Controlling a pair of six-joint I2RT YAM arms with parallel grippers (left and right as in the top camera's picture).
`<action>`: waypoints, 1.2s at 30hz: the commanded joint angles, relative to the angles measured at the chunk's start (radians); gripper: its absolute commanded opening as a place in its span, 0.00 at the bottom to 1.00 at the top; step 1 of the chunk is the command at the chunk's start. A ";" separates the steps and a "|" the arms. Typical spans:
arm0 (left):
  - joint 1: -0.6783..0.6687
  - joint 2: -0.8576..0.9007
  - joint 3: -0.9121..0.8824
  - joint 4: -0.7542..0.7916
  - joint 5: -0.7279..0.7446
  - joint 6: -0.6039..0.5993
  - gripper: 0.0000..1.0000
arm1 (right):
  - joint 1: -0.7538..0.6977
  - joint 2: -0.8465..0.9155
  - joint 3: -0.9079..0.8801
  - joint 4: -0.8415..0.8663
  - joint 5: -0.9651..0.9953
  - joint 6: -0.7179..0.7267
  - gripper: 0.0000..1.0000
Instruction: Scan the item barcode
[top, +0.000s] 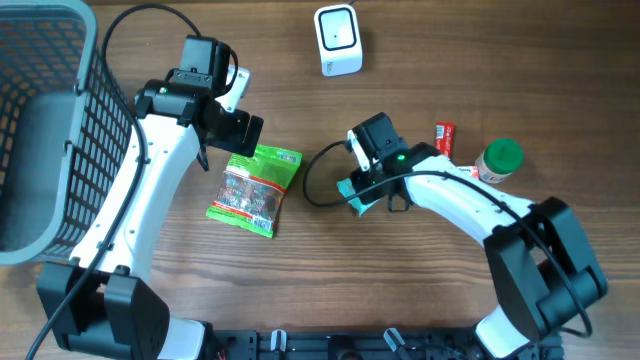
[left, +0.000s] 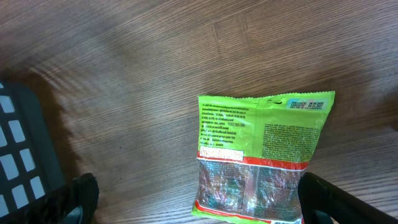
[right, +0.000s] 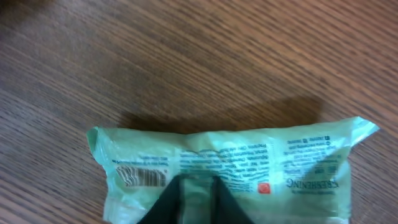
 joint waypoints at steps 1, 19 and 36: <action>-0.002 -0.004 0.010 0.003 -0.009 0.009 1.00 | 0.004 0.056 -0.027 0.012 -0.005 -0.031 0.51; -0.002 -0.004 0.010 0.003 -0.009 0.009 1.00 | 0.004 -0.124 0.069 -0.053 -0.142 -0.022 0.58; -0.002 -0.004 0.010 0.003 -0.009 0.009 1.00 | 0.004 -0.126 -0.210 -0.061 0.108 0.196 0.15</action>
